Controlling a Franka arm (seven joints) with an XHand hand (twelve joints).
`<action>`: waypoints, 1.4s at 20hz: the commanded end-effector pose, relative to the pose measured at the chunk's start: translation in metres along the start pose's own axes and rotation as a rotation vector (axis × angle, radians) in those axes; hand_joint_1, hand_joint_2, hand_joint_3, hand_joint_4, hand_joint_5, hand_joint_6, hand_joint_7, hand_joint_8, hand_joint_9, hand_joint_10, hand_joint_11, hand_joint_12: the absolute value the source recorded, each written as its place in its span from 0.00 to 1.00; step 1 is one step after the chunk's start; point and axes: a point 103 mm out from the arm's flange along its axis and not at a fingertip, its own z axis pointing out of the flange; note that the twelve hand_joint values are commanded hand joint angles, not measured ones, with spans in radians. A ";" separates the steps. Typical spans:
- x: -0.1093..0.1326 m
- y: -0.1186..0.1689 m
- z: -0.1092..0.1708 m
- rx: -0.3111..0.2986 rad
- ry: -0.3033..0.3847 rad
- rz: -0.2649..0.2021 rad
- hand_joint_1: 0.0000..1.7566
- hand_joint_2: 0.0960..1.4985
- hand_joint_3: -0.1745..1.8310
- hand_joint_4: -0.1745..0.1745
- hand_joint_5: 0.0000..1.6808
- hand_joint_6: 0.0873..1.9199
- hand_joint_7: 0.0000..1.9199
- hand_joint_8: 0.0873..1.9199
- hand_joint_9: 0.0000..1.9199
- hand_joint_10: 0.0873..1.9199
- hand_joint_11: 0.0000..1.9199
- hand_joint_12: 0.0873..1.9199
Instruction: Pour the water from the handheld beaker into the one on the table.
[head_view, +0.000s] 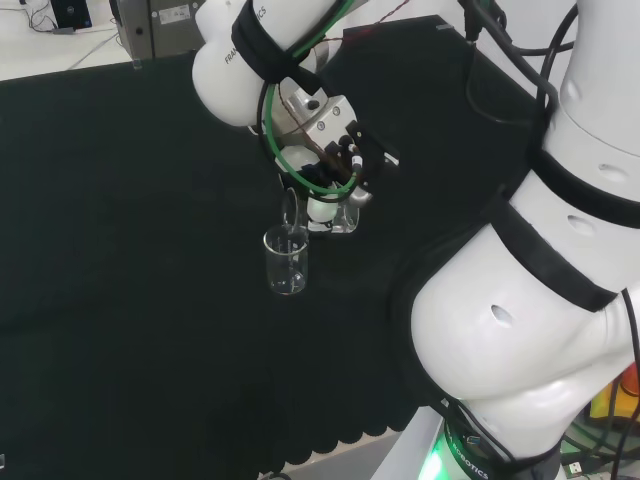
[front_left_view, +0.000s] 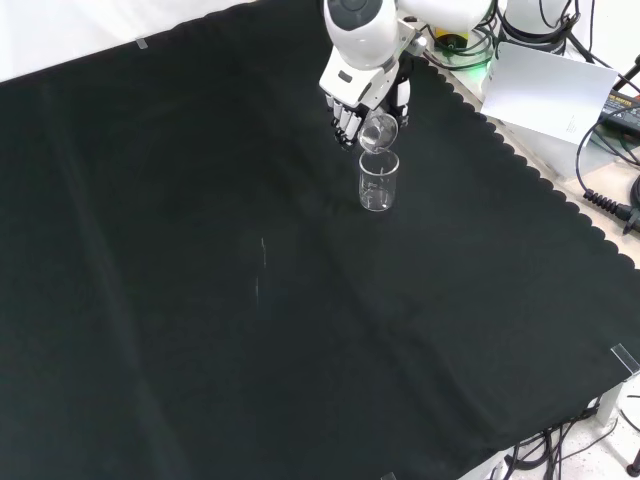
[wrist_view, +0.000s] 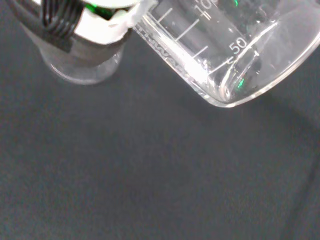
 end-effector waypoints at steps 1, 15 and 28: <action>0.000 0.004 0.005 0.079 -0.081 0.044 0.75 0.65 0.00 0.20 0.89 0.00 0.85 0.00 0.83 0.28 0.72 0.44; 0.003 0.002 -0.004 0.108 -0.163 0.071 0.75 0.65 0.00 0.20 0.89 0.00 0.85 0.00 0.83 0.28 0.72 0.44; 0.004 0.001 -0.006 0.118 -0.185 0.074 0.75 0.65 0.00 0.20 0.89 0.00 0.85 0.00 0.83 0.29 0.72 0.44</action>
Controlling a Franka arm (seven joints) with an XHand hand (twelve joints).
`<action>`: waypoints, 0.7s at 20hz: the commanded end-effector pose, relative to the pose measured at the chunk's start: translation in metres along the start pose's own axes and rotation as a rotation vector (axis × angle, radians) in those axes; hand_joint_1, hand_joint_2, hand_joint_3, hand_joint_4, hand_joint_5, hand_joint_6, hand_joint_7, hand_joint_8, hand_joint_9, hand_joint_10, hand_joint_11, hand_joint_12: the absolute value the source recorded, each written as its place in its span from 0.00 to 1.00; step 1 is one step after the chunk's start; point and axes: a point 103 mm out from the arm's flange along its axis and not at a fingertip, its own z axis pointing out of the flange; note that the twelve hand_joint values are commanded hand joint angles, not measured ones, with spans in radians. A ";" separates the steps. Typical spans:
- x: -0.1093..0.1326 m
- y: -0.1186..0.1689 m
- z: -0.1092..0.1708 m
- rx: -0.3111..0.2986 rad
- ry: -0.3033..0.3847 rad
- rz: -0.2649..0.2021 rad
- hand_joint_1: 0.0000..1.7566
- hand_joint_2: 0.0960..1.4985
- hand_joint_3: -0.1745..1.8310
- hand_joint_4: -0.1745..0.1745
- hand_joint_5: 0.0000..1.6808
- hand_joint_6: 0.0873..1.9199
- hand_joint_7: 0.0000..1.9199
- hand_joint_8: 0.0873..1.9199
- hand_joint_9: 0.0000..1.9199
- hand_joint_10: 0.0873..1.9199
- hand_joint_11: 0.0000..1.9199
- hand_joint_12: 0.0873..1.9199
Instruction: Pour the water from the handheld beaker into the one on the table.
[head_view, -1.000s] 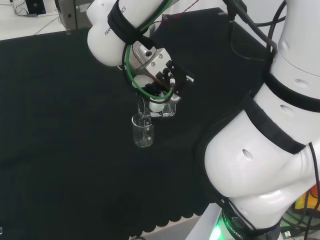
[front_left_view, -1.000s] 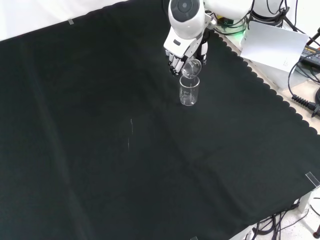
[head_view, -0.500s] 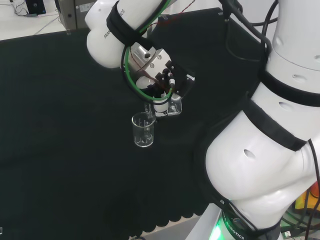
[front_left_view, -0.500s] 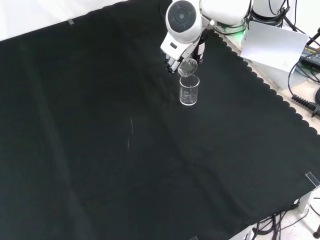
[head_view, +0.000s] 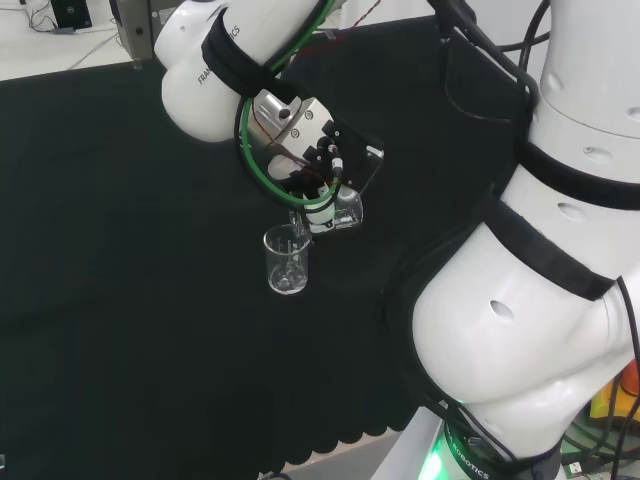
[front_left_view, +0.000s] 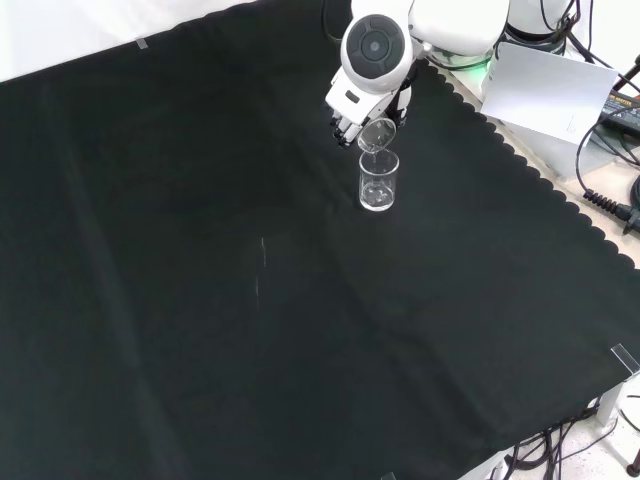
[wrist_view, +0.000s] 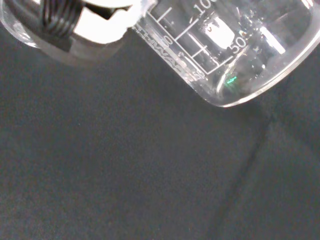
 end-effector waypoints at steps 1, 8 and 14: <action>0.000 -0.001 0.000 0.003 -0.009 -0.001 0.75 0.65 0.00 0.20 0.89 0.00 0.85 0.00 0.83 0.29 0.72 0.44; 0.007 -0.001 -0.007 0.014 -0.046 0.000 0.75 0.65 0.00 0.20 0.89 0.00 0.85 0.00 0.82 0.29 0.72 0.45; 0.011 -0.001 -0.009 0.020 -0.076 0.004 0.75 0.65 0.00 0.20 0.89 0.00 0.85 0.00 0.82 0.29 0.72 0.45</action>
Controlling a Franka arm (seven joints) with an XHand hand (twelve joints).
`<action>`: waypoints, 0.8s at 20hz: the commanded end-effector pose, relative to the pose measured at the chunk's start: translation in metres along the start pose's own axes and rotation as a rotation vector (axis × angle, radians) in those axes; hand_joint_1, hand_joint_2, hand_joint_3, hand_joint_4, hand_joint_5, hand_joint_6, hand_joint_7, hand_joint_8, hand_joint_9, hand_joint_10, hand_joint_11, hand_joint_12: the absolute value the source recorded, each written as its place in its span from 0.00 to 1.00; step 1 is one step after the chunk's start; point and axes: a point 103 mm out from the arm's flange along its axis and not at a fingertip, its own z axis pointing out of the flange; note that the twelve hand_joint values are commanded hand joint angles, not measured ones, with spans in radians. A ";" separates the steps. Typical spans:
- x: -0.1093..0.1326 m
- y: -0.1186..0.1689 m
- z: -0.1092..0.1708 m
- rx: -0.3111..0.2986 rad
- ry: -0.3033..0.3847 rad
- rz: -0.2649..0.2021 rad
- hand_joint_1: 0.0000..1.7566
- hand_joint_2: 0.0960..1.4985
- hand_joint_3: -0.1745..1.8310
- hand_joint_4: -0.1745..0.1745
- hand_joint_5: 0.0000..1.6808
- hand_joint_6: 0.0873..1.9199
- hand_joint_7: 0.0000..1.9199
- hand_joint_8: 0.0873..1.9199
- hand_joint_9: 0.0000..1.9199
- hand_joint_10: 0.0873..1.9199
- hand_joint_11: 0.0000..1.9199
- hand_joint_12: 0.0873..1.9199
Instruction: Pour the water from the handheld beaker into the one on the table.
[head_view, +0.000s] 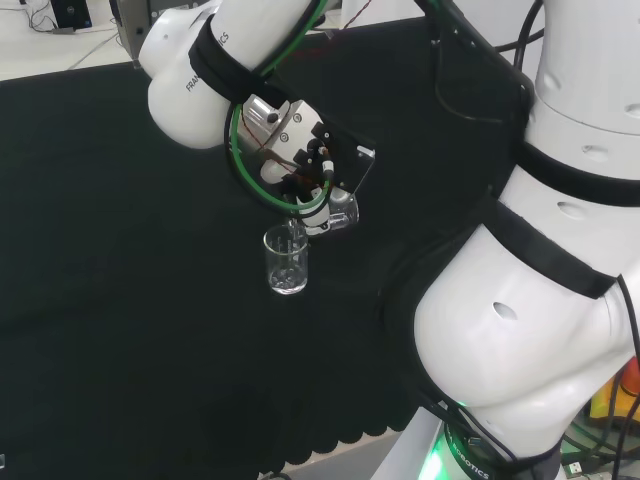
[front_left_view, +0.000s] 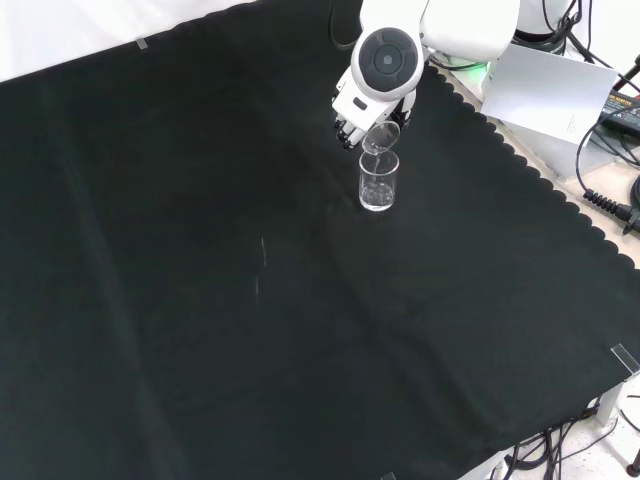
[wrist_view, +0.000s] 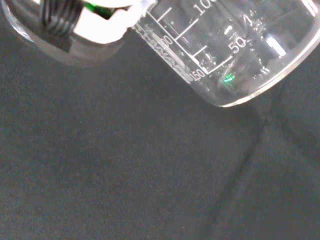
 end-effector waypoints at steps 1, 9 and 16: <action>0.002 0.000 -0.002 0.008 -0.032 0.005 0.75 0.65 0.00 0.20 0.89 0.00 0.85 0.00 0.82 0.29 0.72 0.45; 0.006 0.001 -0.007 0.029 -0.061 0.017 0.75 0.65 0.00 0.20 0.89 0.00 0.85 0.00 0.82 0.30 0.71 0.46; 0.007 0.002 -0.009 0.047 -0.069 0.024 0.75 0.65 0.00 0.20 0.89 0.00 0.85 0.00 0.82 0.30 0.71 0.46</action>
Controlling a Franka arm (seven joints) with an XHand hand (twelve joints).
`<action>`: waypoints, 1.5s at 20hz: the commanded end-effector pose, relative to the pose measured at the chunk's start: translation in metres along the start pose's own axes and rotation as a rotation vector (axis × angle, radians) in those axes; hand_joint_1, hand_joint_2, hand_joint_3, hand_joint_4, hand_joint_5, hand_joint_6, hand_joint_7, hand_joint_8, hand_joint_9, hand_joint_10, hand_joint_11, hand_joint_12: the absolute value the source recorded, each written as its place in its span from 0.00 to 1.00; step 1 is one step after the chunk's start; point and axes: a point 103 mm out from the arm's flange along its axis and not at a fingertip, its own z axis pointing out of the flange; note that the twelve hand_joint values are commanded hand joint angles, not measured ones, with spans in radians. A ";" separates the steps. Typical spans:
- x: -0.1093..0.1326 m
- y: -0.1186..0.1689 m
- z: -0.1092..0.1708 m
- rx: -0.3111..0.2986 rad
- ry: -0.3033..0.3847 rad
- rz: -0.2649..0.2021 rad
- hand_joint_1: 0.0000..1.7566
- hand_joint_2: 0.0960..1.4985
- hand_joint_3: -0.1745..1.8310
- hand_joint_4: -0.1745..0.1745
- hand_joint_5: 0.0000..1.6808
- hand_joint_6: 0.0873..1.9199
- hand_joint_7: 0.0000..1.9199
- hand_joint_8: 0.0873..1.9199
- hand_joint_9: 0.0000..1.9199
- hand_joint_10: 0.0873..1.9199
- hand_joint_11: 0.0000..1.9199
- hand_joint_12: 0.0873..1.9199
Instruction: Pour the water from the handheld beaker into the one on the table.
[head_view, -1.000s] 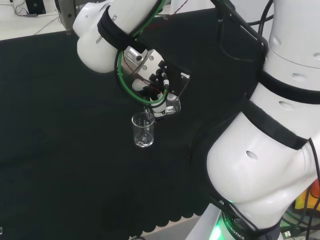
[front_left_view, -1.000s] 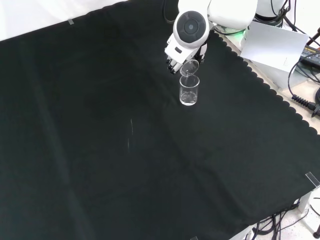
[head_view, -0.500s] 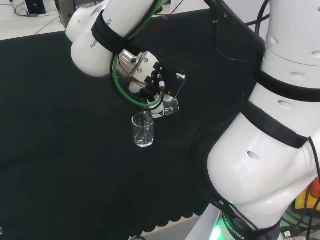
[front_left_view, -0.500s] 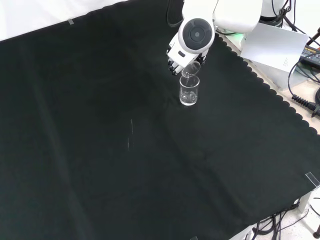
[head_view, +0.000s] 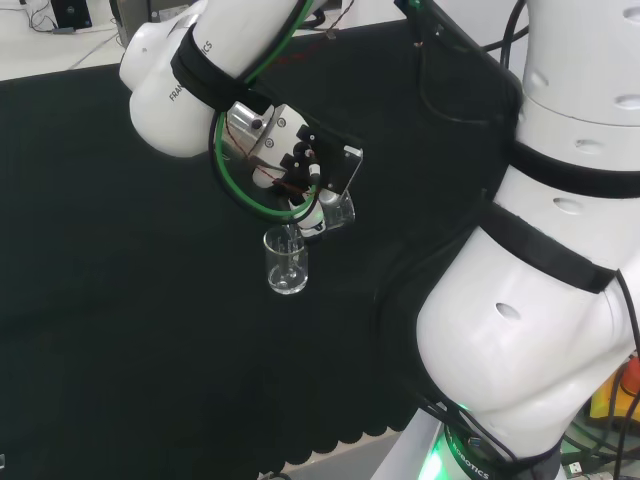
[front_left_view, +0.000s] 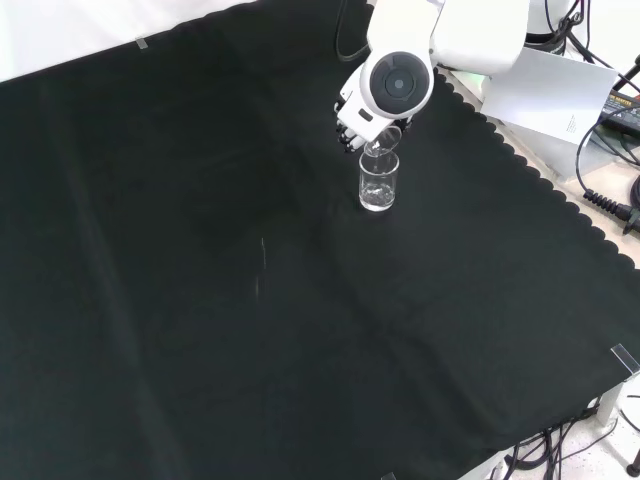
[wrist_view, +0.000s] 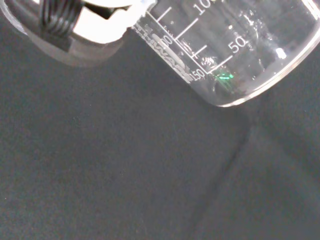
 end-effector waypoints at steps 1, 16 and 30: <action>0.000 0.000 -0.001 0.011 -0.005 0.007 0.75 0.65 0.00 0.20 0.89 0.00 0.85 0.00 0.82 0.30 0.71 0.46; -0.012 -0.007 0.000 -0.086 0.133 -0.025 0.75 0.65 0.00 0.20 0.89 0.00 0.85 0.00 0.82 0.30 0.71 0.46; -0.038 -0.003 0.024 -0.208 0.403 -0.094 0.75 0.65 0.00 0.23 0.89 0.00 0.85 0.00 0.82 0.30 0.70 0.46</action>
